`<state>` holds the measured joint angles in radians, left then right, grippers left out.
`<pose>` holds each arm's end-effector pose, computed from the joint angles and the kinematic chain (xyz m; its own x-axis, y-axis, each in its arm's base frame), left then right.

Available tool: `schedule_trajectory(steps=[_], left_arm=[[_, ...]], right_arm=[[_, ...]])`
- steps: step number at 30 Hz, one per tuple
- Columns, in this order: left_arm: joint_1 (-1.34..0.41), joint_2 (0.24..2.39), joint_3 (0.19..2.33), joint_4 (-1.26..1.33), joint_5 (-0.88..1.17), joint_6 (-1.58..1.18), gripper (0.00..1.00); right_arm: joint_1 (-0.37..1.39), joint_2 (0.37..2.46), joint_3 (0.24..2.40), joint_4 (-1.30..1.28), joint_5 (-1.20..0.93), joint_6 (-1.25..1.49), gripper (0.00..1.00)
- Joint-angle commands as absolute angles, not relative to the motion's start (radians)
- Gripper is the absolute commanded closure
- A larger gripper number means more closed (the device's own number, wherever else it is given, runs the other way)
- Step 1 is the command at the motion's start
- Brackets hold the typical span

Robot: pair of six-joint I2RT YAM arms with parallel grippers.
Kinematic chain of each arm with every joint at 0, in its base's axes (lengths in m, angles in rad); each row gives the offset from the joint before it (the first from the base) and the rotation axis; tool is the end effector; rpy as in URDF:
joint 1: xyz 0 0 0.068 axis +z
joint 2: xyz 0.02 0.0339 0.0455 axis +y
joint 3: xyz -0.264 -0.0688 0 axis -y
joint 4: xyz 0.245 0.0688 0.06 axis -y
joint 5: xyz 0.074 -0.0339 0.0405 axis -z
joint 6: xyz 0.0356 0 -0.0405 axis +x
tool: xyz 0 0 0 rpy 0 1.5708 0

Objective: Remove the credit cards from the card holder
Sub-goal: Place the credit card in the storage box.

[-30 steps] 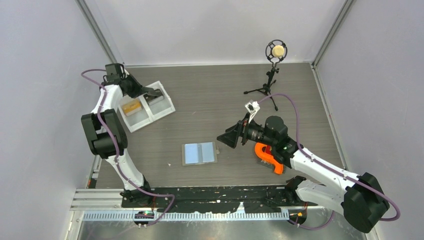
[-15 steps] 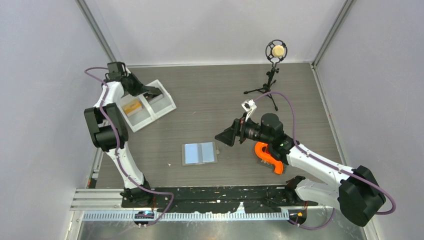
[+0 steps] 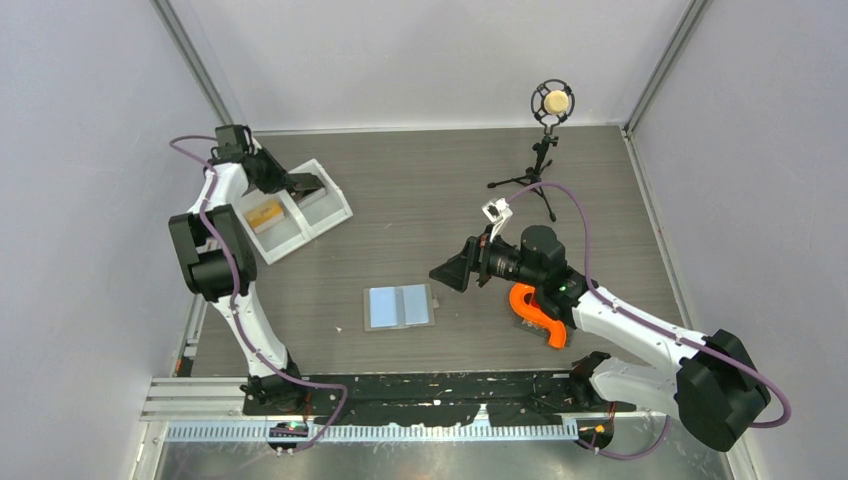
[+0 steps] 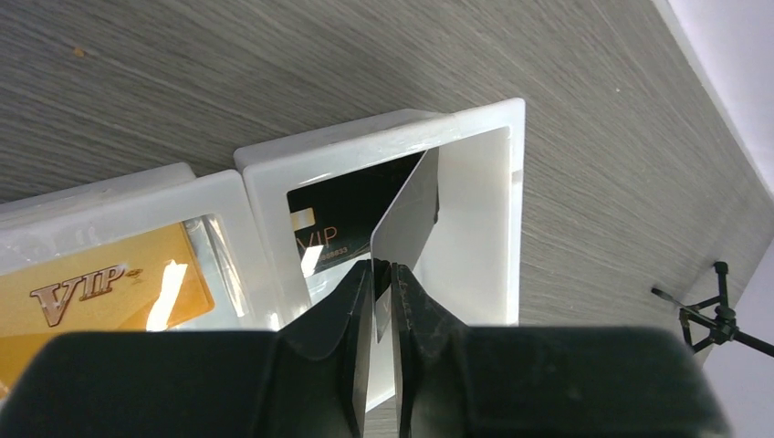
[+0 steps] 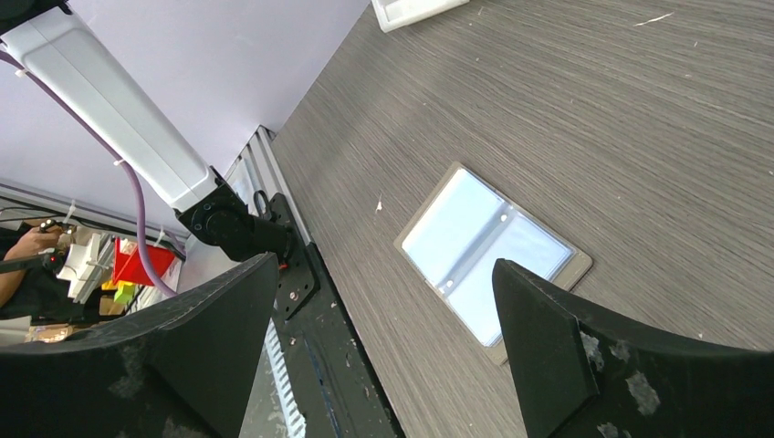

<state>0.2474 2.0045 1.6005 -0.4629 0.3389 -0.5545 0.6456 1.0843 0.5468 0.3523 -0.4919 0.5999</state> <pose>0.4386 0.0986 0.2299 -0.6166 -0.6679 -0.4168 -0.4082 0.7239 -0.5562 0.1826 0.1586 0.2536 -0.6301 0.1483 -0.7622 -0.6608 0.4131 0.6267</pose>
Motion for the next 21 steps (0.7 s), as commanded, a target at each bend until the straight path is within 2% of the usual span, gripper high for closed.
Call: schedule_trajectory(steps=[1,8,11,21], left_arm=[[0.256,2.003,1.642,-0.485,0.312,-0.528,0.83],[0.256,1.999,1.674,-0.518,0.297,-0.511,0.77],[0.256,1.99,1.685,-0.533,0.281,-0.504,0.73],[0.251,1.873,1.667,-0.57,0.326,-0.57,0.7]], right_arm=[[0.641,1.063,0.586,0.347,-0.486,0.586,0.05],[0.642,1.05,0.586,0.324,-0.467,0.576,0.05],[0.643,1.025,0.587,0.277,-0.383,0.558,0.05],[0.643,1.022,0.609,0.136,-0.257,0.521,0.04]])
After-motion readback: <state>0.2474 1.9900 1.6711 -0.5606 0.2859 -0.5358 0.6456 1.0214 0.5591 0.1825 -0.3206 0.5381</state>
